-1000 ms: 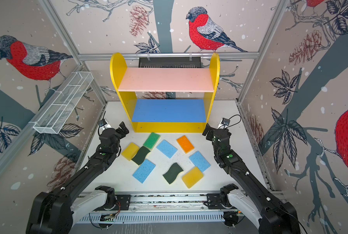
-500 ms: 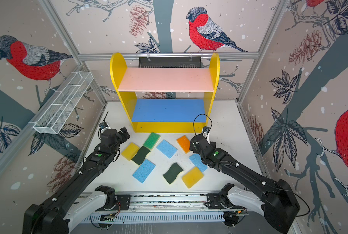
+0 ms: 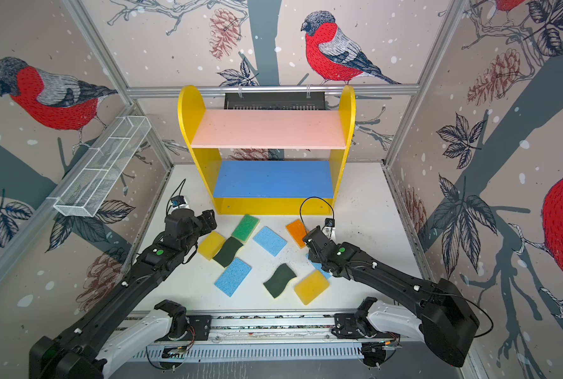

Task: Place and organize the cleaning sponges onto the shelf
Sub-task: 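Raise both arms and move the right gripper over the light blue sponge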

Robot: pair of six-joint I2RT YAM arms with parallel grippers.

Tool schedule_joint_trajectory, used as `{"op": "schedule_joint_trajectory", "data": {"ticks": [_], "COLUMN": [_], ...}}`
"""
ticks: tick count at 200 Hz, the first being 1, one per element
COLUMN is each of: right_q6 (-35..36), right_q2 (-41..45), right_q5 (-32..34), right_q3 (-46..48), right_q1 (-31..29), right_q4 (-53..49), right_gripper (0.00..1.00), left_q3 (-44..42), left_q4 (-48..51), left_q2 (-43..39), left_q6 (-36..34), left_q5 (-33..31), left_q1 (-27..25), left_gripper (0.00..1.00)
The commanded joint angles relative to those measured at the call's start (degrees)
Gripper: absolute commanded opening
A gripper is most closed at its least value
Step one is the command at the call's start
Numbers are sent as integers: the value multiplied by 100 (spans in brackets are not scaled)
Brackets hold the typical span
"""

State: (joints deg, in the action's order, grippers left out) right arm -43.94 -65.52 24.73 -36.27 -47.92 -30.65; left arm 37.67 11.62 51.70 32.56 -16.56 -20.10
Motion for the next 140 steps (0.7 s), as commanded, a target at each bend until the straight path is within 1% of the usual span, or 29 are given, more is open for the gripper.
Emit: {"op": "schedule_joint_trajectory", "data": {"ticks": [1,38,64,74,76,114,140], "right_q6": [-249,-296,-281,-273,-273,-294,-302], "right_q2": [-119,-443,-602,-603,-730,-997,-1122], "right_q5": [-267,-493,-548,-563,-570,-618,-753], "right_q3": [73,107,103,93,94,111,215], "right_q1": [4,28,37,37,35,71,311], "right_q4": [-121,-65,90,140,152,315,518], "right_gripper": [72,56,49,47,46,43,40], "left_q3": [63,17,20,12,12,-45,-32], "left_q4": [127,117,128,139,139,95,93], "left_q2": [-37,-103,-75,-49,-47,-46,-29], "left_q6": [-51,-55,-77,-74,-74,-30,-29], "left_q5": [125,221,249,258,263,289,258], "left_q1": [-16,-24,-25,-22,-25,-29,-38], "left_gripper": [78,74,72,72,72,70,68]}}
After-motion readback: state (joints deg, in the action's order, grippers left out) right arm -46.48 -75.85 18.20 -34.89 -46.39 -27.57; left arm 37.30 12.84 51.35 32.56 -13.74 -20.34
